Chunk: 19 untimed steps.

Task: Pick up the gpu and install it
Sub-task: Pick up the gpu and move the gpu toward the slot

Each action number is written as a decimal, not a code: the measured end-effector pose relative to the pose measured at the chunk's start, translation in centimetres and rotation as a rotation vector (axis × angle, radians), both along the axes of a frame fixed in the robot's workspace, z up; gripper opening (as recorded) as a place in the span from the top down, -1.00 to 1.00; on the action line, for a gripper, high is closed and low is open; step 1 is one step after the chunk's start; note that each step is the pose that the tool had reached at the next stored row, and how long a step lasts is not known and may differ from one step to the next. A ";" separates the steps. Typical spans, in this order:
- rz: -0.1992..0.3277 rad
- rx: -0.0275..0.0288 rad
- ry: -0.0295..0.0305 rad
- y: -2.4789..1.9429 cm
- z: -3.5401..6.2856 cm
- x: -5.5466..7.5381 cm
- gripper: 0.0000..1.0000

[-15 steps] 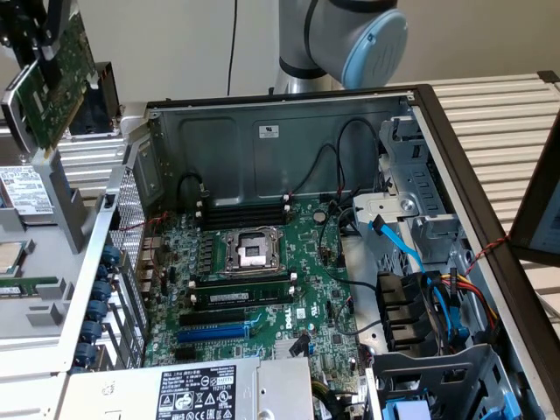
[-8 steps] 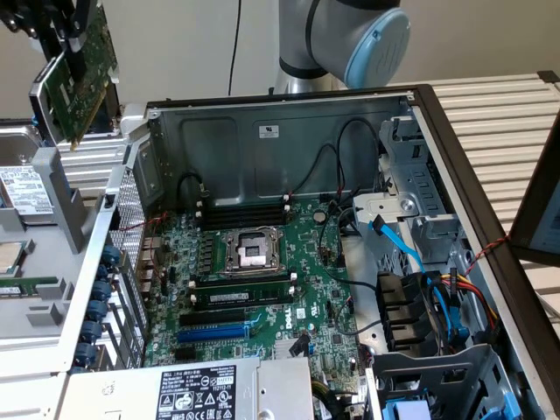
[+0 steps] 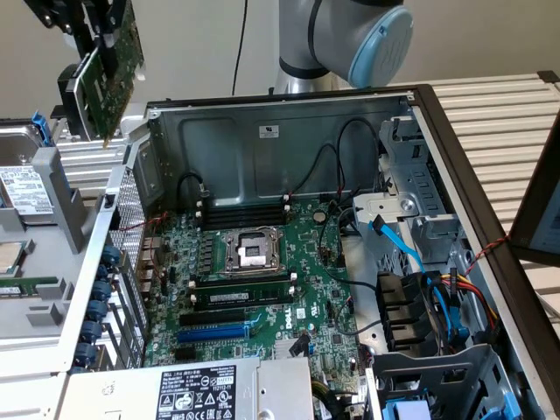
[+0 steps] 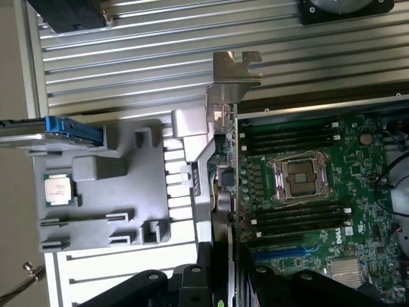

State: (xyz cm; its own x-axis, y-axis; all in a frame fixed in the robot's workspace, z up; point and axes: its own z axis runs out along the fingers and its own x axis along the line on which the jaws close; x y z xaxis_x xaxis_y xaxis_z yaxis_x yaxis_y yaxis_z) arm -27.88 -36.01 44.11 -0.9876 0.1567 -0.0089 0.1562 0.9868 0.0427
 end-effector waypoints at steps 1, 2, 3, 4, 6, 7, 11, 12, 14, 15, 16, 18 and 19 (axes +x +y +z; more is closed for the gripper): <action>0.000 0.0000 0.0001 -0.05 0.02 0.5 0.47; 0.000 0.0002 0.0001 -0.09 0.04 0.9 0.47; 0.000 0.0004 0.0000 -0.14 0.05 1.4 0.47; 0.000 0.0004 0.0001 -0.18 0.06 1.8 0.47; 0.000 0.0006 0.0002 -0.27 0.06 2.8 0.47; 0.000 0.0007 0.0004 -0.32 0.07 3.2 0.47; 0.000 0.0018 0.0004 -0.66 0.06 4.7 0.47; 0.000 0.0023 0.0005 -0.78 0.06 5.0 0.47; 0.000 0.0040 0.0004 -1.17 0.06 5.7 0.47; 0.000 0.0050 0.0005 -1.36 0.06 6.0 0.47; 0.000 0.0061 0.0005 -1.53 0.07 6.3 0.47; 0.000 0.0088 0.0005 -1.88 0.07 6.9 0.47; 0.000 0.0103 0.0002 -2.00 0.05 7.3 0.47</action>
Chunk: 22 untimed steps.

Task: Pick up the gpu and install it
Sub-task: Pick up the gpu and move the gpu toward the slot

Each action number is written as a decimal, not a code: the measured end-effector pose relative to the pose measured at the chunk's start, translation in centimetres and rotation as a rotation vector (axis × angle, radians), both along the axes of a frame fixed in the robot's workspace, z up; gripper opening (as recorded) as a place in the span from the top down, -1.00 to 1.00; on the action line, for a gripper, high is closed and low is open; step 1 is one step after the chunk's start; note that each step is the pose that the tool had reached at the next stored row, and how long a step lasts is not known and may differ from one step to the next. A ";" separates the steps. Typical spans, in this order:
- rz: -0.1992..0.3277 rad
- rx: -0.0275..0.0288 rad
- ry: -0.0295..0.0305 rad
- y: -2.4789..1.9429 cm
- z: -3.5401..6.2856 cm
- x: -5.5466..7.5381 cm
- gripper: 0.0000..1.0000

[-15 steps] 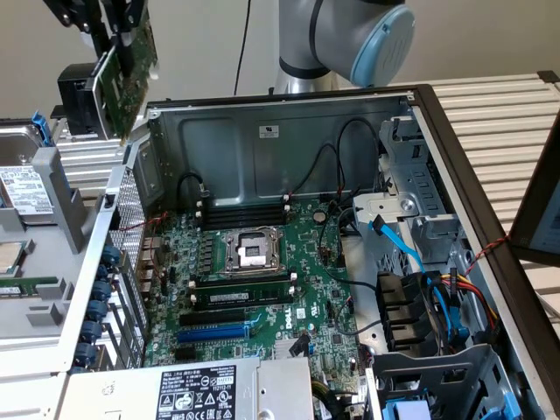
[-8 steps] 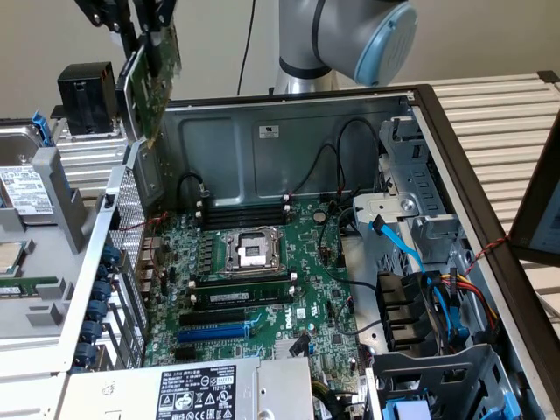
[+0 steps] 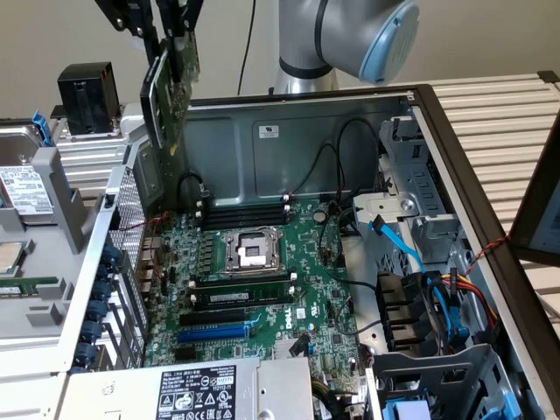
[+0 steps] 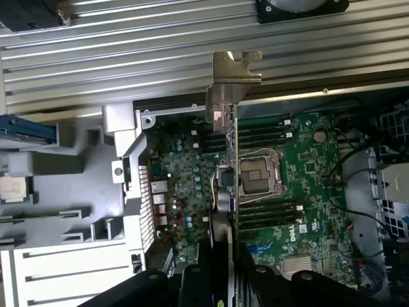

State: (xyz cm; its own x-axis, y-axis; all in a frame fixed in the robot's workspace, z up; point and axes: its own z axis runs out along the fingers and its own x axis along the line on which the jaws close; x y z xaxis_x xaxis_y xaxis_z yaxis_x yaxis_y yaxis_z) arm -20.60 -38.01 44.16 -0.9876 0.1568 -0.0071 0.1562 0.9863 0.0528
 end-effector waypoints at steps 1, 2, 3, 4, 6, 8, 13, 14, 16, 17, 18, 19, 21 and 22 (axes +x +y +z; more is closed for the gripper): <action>0.000 0.0010 0.0001 -0.10 0.00 0.4 0.47; 0.000 0.0018 0.0002 -0.20 0.01 0.8 0.47; 0.000 0.0022 0.0004 -0.27 0.01 1.2 0.47; 0.000 0.0027 0.0006 -0.35 0.01 1.7 0.47; 0.000 0.0037 0.0011 -0.52 0.01 2.5 0.47; 0.000 0.0049 0.0019 -0.80 0.00 3.1 0.47; 0.000 0.0093 0.0037 -1.43 -0.01 4.7 0.47; 0.000 0.0104 0.0041 -1.54 -0.01 5.0 0.47; 0.000 0.0126 0.0054 -1.72 0.01 5.7 0.47; 0.000 0.0141 0.0058 -1.79 0.00 6.0 0.47; 0.000 0.0154 0.0064 -1.85 -0.01 6.4 0.47; 0.000 0.0164 0.0074 -1.90 0.00 6.7 0.47; 0.000 0.0186 0.0093 -2.02 0.00 7.4 0.47; 0.000 0.0196 0.0104 -2.08 0.00 7.8 0.47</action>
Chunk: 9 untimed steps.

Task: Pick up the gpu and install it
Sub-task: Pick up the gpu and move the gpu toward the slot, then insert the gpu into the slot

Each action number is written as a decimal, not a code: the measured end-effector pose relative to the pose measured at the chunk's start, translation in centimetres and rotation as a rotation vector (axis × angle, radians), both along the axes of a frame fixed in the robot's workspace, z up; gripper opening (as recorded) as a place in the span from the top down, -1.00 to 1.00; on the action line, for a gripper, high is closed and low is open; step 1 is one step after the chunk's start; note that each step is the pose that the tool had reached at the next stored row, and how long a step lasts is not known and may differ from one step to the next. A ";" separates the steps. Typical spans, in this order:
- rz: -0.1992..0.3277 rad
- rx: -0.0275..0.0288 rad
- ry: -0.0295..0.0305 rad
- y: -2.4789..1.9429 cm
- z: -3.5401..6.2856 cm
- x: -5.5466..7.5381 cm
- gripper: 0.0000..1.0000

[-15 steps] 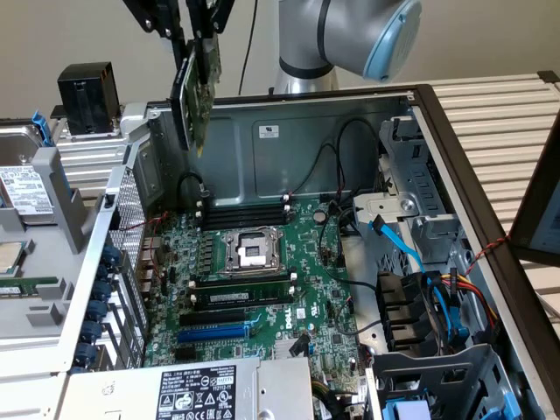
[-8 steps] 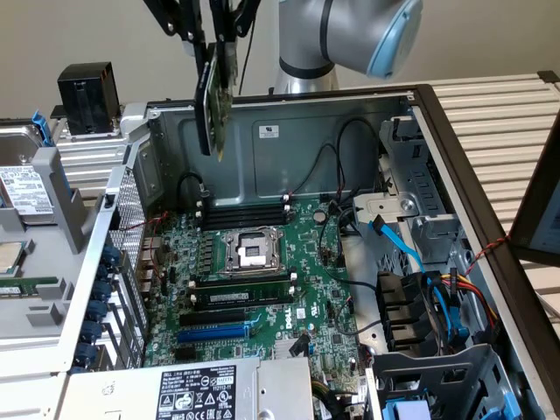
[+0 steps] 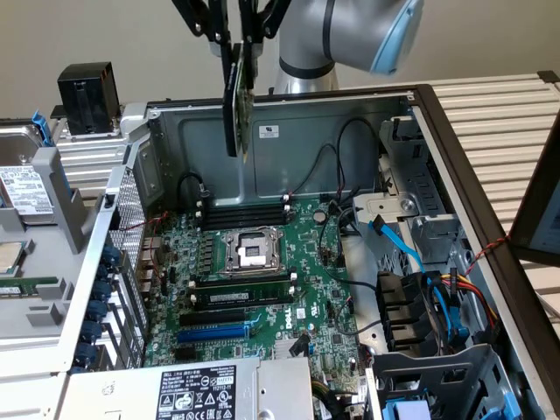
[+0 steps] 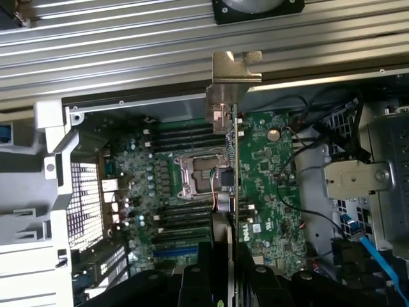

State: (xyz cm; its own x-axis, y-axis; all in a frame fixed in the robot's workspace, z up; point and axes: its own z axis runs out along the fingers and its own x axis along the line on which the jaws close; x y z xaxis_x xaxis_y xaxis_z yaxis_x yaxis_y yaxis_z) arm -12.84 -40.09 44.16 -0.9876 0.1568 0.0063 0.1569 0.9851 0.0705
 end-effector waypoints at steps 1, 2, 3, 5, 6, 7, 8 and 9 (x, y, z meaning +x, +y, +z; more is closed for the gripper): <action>0.000 0.0011 0.0011 -0.06 0.00 0.3 0.47; 0.000 0.0019 0.0021 -0.12 0.00 0.7 0.47; 0.000 0.0030 0.0030 -0.18 0.01 1.0 0.47; 0.000 0.0047 0.0030 -0.21 -0.01 1.2 0.47; 0.000 0.0049 0.0031 -0.21 -0.01 1.2 0.47; 0.000 0.0049 0.0032 -0.21 0.00 1.2 0.47; 0.000 0.0050 0.0031 -0.22 0.00 1.2 0.47; 0.000 0.0049 0.0031 -0.22 0.00 1.2 0.47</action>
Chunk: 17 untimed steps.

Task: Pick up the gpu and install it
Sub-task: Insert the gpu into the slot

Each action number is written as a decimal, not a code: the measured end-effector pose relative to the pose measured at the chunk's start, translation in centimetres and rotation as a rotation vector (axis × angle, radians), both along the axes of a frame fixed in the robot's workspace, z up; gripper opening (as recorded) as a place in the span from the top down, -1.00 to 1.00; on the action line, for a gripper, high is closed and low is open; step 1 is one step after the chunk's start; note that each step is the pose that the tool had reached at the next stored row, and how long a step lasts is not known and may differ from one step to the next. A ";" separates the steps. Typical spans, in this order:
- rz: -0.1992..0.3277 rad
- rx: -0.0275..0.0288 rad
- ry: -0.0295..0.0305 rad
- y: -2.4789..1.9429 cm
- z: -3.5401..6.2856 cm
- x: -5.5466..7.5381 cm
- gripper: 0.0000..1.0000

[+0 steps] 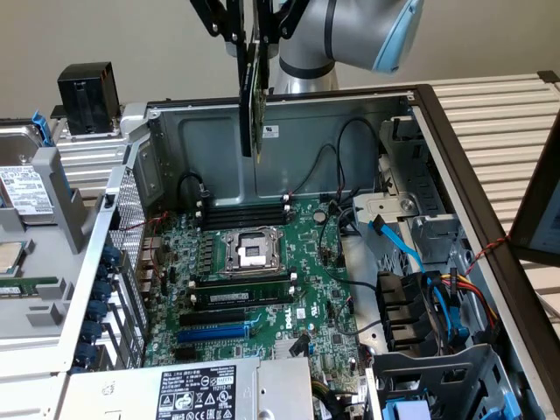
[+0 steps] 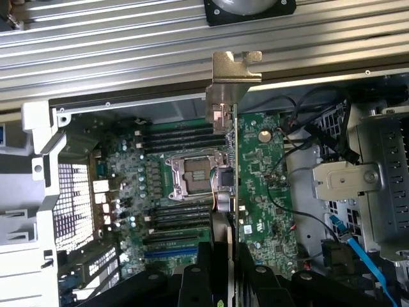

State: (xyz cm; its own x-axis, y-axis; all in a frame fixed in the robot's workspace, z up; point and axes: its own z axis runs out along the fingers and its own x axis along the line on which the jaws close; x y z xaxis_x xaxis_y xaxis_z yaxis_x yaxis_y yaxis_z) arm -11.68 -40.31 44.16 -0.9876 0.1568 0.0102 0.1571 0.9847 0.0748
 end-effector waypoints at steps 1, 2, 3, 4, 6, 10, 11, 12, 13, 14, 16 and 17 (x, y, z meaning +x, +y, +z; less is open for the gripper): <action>0.000 0.0000 0.0000 0.00 0.00 0.0 0.47; 0.000 0.0000 0.0000 0.00 0.00 0.0 0.47; 0.000 0.0000 0.0000 0.00 0.00 0.0 0.47; 0.000 -0.0001 0.0000 0.00 0.00 0.0 0.47; 0.000 -0.0002 0.0000 0.00 0.00 0.0 0.47; 0.000 -0.0002 -0.0002 0.01 0.00 0.0 0.47; 0.004 -0.0002 -0.0003 0.02 0.00 0.0 0.47; 0.021 -0.0001 -0.0004 0.02 0.00 0.0 0.47; 0.040 -0.0001 -0.0005 0.02 0.00 0.0 0.47; 0.057 0.0000 -0.0005 0.02 -0.01 0.0 0.47; 0.094 -0.0001 -0.0004 0.02 0.00 0.0 0.47; 0.112 -0.0001 -0.0004 0.02 0.00 0.0 0.47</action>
State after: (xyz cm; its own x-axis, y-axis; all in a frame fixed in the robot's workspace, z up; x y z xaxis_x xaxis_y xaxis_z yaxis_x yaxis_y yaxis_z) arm -11.69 -40.29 44.16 -0.9989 0.0454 0.0098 0.0460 0.9961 0.0748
